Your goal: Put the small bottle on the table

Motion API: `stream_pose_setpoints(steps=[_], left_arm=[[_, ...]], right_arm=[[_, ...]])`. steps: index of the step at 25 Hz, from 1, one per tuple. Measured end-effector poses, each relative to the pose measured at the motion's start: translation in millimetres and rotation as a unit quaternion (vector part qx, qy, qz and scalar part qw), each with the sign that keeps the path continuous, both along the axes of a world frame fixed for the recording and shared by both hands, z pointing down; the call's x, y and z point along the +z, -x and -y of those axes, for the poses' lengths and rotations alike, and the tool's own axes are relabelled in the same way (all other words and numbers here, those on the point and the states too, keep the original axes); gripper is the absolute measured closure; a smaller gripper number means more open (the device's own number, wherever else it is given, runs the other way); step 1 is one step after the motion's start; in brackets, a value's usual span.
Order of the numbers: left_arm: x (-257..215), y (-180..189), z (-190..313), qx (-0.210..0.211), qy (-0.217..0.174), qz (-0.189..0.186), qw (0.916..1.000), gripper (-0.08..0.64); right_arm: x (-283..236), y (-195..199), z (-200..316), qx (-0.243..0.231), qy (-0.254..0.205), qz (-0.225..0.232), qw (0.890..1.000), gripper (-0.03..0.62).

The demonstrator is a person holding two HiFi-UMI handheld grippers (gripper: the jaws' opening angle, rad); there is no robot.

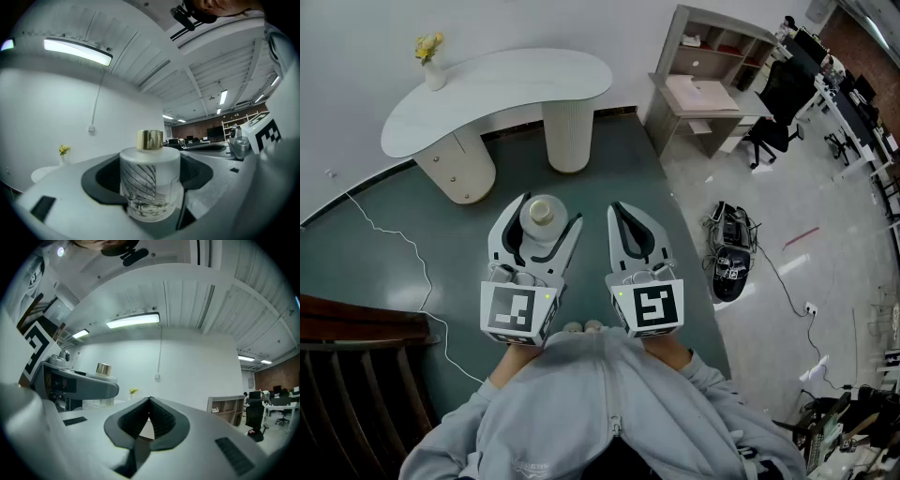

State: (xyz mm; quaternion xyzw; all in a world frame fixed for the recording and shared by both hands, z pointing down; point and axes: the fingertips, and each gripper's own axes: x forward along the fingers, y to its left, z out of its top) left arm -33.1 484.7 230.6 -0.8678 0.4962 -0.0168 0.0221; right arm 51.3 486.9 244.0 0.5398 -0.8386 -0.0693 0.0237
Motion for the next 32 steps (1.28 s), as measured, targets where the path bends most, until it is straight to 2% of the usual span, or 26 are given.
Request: stream_pose_setpoints(steps=[5, 12, 17, 27, 32], left_arm=[[0, -7, 4, -0.001, -0.005, 0.002, 1.0, 0.225], [0, -17, 7, -0.007, -0.008, 0.005, 0.9999, 0.225], [-3, -24, 14, -0.012, -0.014, 0.006, 0.9998, 0.225], [1, -41, 19, -0.023, -0.015, 0.006, 0.9996, 0.225], [3, -44, 34, -0.026, -0.011, 0.006, 0.9996, 0.225]], right_arm=[[-11, -3, 6, -0.006, -0.02, -0.002, 1.0, 0.566], [-11, -13, 9, -0.01, -0.027, -0.004, 1.0, 0.566], [-20, -18, 15, -0.019, -0.039, 0.009, 0.999, 0.566], [-20, -32, 26, -0.036, -0.041, 0.02, 0.998, 0.566], [-15, -34, 42, -0.043, -0.039, 0.011, 0.998, 0.566]])
